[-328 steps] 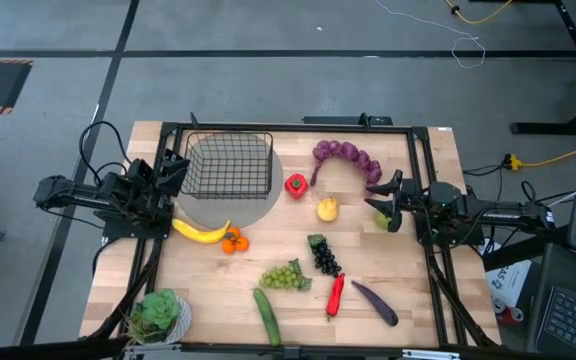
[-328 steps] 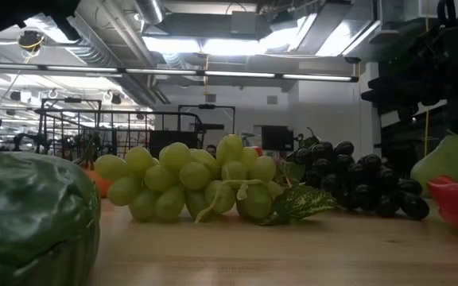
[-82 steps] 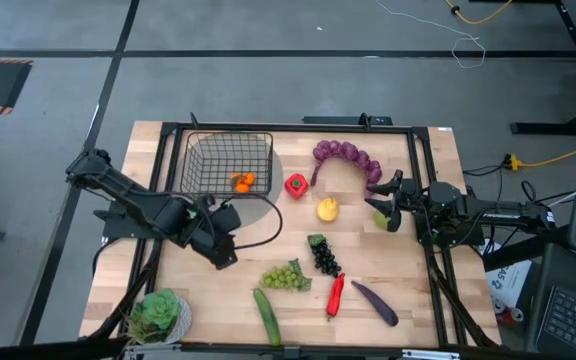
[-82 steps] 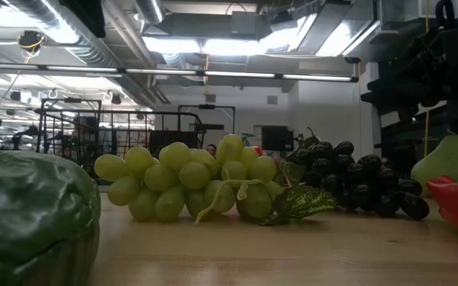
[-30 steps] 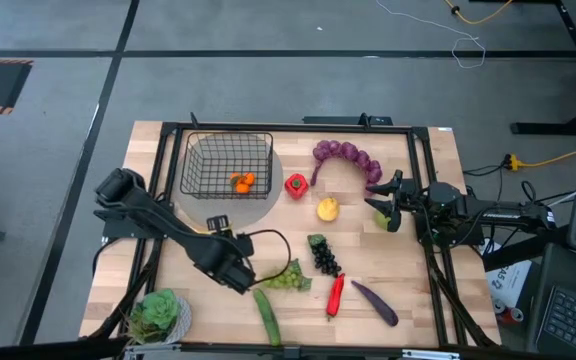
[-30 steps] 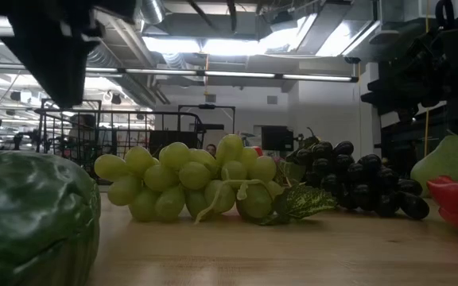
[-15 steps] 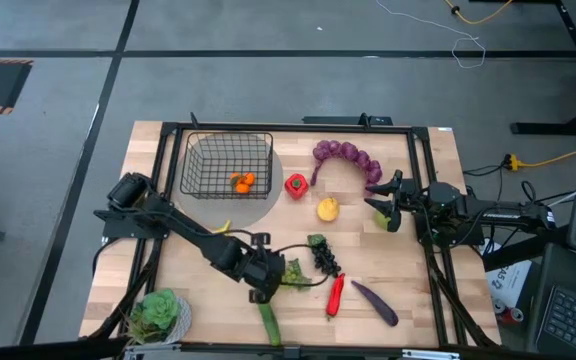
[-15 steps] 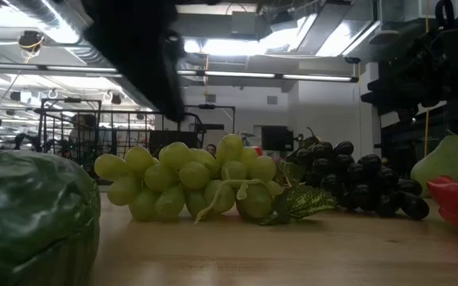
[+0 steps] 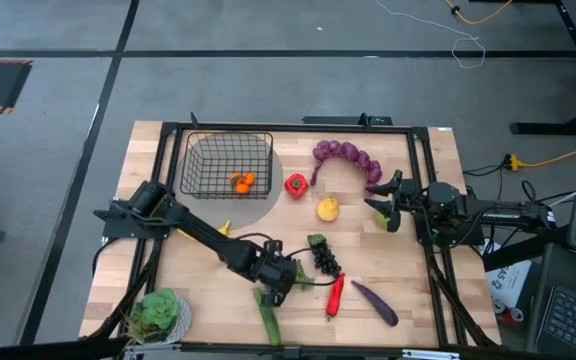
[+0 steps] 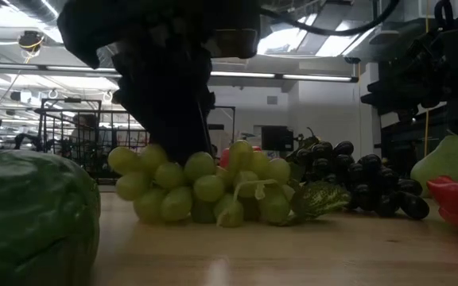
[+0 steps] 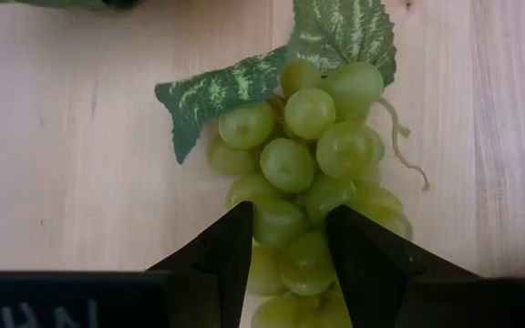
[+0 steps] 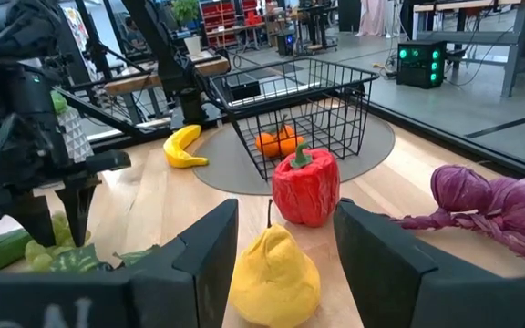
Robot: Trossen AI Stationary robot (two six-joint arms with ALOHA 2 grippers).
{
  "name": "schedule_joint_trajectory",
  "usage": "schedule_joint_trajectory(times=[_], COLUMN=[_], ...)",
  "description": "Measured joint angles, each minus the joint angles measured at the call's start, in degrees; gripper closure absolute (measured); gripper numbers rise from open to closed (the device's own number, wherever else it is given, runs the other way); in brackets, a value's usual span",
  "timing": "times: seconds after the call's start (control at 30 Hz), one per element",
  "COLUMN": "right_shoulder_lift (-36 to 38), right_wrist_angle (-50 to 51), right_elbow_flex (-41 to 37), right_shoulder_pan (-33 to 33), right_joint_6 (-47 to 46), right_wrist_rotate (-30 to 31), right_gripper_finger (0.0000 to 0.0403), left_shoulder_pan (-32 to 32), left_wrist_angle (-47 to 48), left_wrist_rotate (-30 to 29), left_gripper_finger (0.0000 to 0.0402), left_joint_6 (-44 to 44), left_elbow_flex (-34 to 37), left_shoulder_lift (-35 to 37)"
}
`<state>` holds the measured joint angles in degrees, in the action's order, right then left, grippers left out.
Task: Build produce basket
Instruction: Put the green grapes into the wire basket
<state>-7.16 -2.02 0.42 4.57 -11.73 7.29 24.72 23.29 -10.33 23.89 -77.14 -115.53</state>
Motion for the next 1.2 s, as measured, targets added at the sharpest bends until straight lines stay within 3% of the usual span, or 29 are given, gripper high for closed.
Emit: schedule_joint_trajectory(times=[0.27,0.37,0.5,0.73,0.87,1.2], right_shoulder_lift=[0.0,0.0,0.0,0.0,0.0,0.0], right_wrist_angle=[0.0,0.0,0.0,0.0,0.0,0.0], right_elbow_flex=[0.0,0.0,0.0,0.0,0.0,0.0], right_shoulder_pan=[0.0,0.0,0.0,0.0,0.0,0.0], right_joint_6=[0.0,0.0,0.1,0.2,0.2,0.2], right_wrist_rotate=[0.0,0.0,0.0,0.0,0.0,0.0], right_gripper_finger=[0.0219,0.0219,0.0219,0.0219,0.0219,0.0219], left_shoulder_pan=[-1.4,-1.4,-1.4,-1.3,-0.9,-1.6], left_wrist_angle=[0.7,0.9,0.9,2.8,6.1,15.2], left_wrist_rotate=[4.6,4.1,3.8,2.1,-3.8,-28.4], left_gripper_finger=[0.027,0.0304,0.0379,0.0399,0.04,0.0401], left_joint_6=[1.2,1.5,1.5,1.0,-0.8,-10.6], left_elbow_flex=[0.0,0.1,0.1,0.4,0.5,0.4], left_shoulder_lift=[-0.7,-0.7,-0.7,2.4,8.6,25.0])
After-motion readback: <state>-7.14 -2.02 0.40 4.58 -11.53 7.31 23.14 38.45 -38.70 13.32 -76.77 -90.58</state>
